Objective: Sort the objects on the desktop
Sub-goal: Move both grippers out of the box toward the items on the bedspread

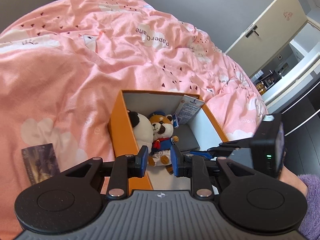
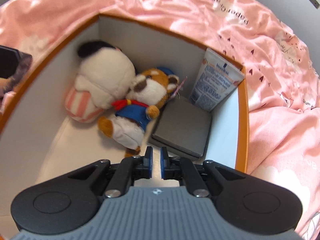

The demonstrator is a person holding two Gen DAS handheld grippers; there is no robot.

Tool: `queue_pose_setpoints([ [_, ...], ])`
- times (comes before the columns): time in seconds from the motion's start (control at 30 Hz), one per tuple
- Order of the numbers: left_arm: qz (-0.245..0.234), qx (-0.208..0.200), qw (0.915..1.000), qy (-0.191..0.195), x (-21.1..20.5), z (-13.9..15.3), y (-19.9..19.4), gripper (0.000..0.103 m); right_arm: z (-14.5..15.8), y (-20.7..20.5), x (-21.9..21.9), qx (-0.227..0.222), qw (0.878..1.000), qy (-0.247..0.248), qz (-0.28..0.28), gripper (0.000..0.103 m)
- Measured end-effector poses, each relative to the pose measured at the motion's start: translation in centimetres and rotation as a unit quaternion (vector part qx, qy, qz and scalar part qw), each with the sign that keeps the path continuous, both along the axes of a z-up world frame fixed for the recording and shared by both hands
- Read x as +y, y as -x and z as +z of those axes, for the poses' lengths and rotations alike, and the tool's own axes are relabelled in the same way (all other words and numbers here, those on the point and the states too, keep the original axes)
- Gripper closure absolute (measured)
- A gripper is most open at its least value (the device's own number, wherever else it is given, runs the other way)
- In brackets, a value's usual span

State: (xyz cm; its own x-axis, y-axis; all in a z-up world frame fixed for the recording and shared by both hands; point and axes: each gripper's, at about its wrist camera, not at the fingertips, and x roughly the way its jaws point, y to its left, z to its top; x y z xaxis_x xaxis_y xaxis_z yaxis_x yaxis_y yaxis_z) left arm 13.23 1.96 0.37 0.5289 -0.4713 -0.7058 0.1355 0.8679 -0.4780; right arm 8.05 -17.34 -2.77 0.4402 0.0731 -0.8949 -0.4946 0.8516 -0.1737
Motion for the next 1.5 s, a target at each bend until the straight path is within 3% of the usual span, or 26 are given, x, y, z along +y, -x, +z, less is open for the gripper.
queue_pose_setpoints([
  [0.13, 0.023, -0.007, 0.9995, -0.022, 1.3, 1.0, 1.7, 0.076, 1.7, -0.6, -0.5, -0.038, 0.997, -0.067, -0.004, 0.096],
  [0.23, 0.043, -0.016, 0.9979, -0.045, 2.2, 1.5, 3.2, 0.076, 1.6, -5.2, -1.0, -0.080, 0.991, -0.111, 0.010, 0.093],
  [0.33, 0.060, -0.031, 0.9951, -0.072, 3.1, 2.0, 4.8, 0.076, 2.4, -4.6, -0.4, -0.104, 0.985, -0.138, 0.011, 0.092],
  [0.43, 0.075, -0.024, 0.9937, -0.080, 4.4, 2.2, 5.9, 0.076, 3.4, -4.1, 0.8, -0.100, 0.981, -0.166, 0.010, 0.084],
  [0.5, 0.079, -0.013, 0.9931, -0.086, 5.3, 1.9, 6.4, 0.076, 4.2, -3.1, 1.9, -0.087, 0.976, -0.198, 0.018, 0.072],
  [0.63, 0.110, 0.026, 0.9886, -0.100, 7.4, 0.6, 7.2, 0.076, 4.4, -2.0, 5.3, -0.070, 0.970, -0.226, 0.053, 0.071],
  [0.7, 0.113, 0.030, 0.9869, -0.111, 8.0, 0.1, 7.5, 0.070, 3.9, -1.8, 7.0, -0.056, 0.970, -0.229, 0.065, 0.071],
  [0.8, 0.119, 0.039, 0.9849, -0.120, 8.8, -0.9, 8.2, 0.068, 2.8, -1.6, 9.6, -0.030, 0.972, -0.218, 0.085, 0.070],
  [0.97, 0.110, 0.037, 0.9835, -0.139, 9.3, -1.5, 8.7, 0.068, -0.4, -1.0, 13.2, 0.004, 0.981, -0.154, 0.115, 0.068],
  [1.17, 0.105, 0.045, 0.9845, -0.133, 10.0, -2.4, 8.7, 0.068, -3.6, -0.9, 15.0, 0.033, 0.989, -0.082, 0.116, 0.069],
  [1.4, 0.094, 0.056, 0.9847, -0.136, 10.2, -3.6, 7.5, 0.065, -5.6, -1.1, 15.7, 0.032, 0.993, -0.030, 0.108, 0.068],
  [1.5, 0.092, 0.057, 0.9837, -0.143, 10.2, -3.8, 7.2, 0.065, -5.6, -1.1, 15.7, 0.031, 0.995, -0.026, 0.096, 0.077],
])
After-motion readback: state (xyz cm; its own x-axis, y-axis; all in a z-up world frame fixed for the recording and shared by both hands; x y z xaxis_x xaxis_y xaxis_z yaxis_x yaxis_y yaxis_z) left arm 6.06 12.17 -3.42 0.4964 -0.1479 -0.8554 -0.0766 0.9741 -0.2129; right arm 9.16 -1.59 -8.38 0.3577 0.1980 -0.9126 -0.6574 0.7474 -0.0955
